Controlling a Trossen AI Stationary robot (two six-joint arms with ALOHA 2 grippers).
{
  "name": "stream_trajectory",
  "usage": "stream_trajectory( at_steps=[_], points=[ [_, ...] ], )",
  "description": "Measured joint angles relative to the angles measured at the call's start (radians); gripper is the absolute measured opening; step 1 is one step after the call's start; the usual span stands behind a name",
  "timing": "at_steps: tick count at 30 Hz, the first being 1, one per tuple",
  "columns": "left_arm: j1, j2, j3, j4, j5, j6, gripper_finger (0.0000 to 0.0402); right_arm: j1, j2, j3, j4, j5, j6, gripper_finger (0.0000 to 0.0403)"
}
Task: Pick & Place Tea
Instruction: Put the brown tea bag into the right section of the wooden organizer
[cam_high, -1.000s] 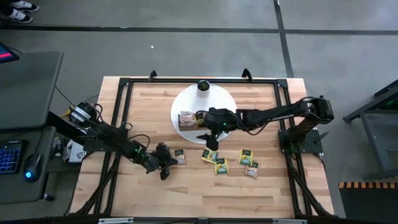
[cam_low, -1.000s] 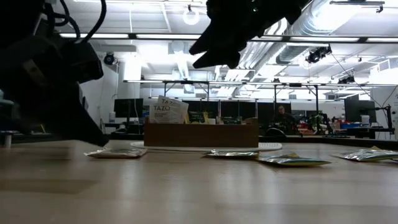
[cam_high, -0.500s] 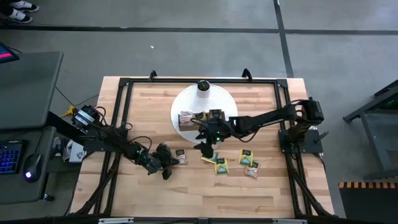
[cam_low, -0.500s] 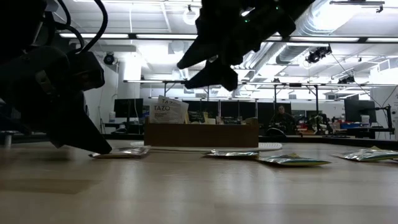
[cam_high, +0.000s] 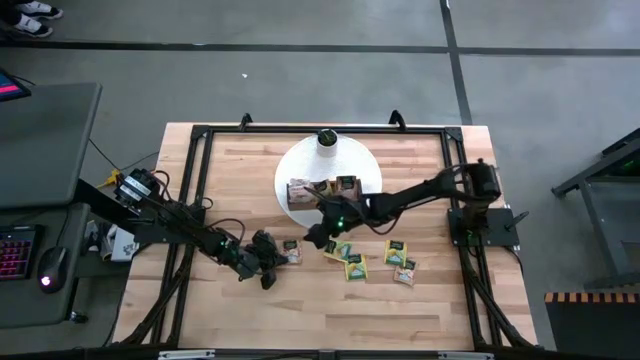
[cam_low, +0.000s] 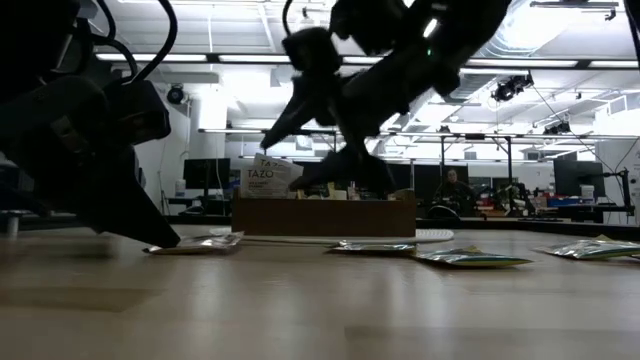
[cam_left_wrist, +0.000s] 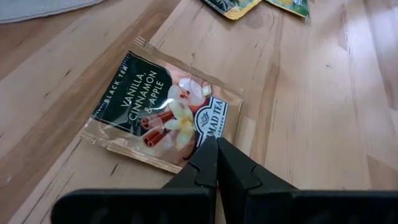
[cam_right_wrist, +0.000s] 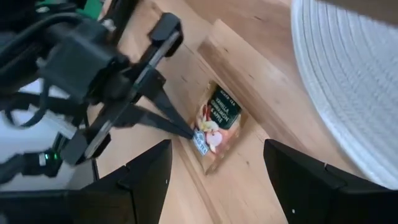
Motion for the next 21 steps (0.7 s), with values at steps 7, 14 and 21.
stream_trajectory(
  at_steps=[7, 14, 21],
  points=[
    [0.0, 0.001, -0.001, -0.006, 0.007, 0.049, 0.0001, 0.007, 0.052, 0.0, 0.048, 0.024, 0.087, 0.0249],
    [0.0, 0.001, -0.002, -0.008, 0.01, 0.114, 0.0001, 0.016, 0.053, 0.002, 0.05, 0.056, 0.12, 0.0249],
    [0.0, 0.001, -0.002, -0.009, 0.014, 0.123, 0.0001, 0.051, 0.117, 0.078, 0.049, 0.077, 0.132, 0.0249]
  ],
)
